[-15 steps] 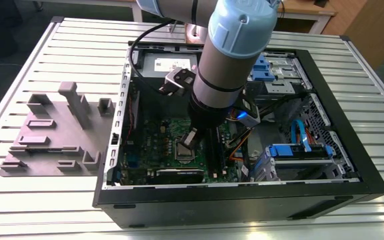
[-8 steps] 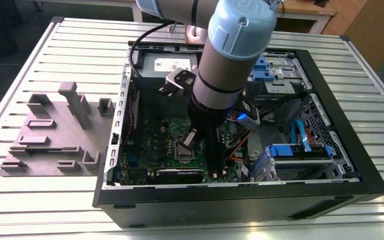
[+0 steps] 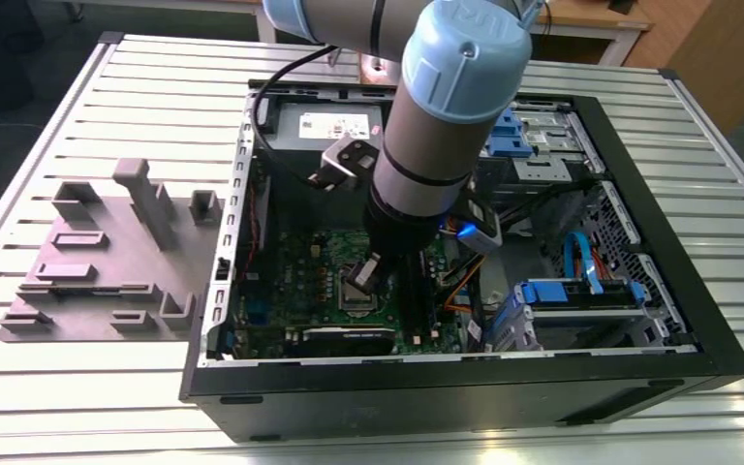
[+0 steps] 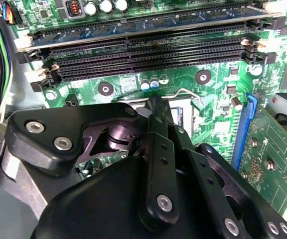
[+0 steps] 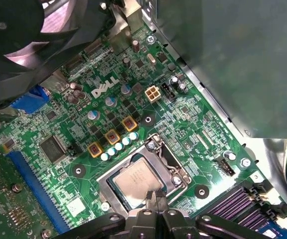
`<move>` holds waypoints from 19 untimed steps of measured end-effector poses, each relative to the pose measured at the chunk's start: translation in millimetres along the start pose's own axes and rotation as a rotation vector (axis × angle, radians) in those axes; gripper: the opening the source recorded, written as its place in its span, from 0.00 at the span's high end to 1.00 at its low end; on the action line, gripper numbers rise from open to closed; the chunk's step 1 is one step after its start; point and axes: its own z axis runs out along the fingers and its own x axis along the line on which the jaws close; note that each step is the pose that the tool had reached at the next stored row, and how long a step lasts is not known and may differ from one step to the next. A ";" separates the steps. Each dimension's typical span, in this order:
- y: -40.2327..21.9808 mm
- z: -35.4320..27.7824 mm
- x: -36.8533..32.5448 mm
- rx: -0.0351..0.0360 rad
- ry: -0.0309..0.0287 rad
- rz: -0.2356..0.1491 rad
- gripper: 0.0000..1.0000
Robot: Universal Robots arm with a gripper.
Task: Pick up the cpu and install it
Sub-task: 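Install the first cpu locking lever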
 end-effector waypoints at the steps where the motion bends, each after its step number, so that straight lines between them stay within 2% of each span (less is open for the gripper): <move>1: 0.0 0.4 0.0 0.0001 0.0003 0.000 0.90; 10: -2.0 2.2 -1.3 0.0008 0.0014 0.000 0.90; 19: -5.5 2.7 3.1 0.0008 0.0007 0.000 0.90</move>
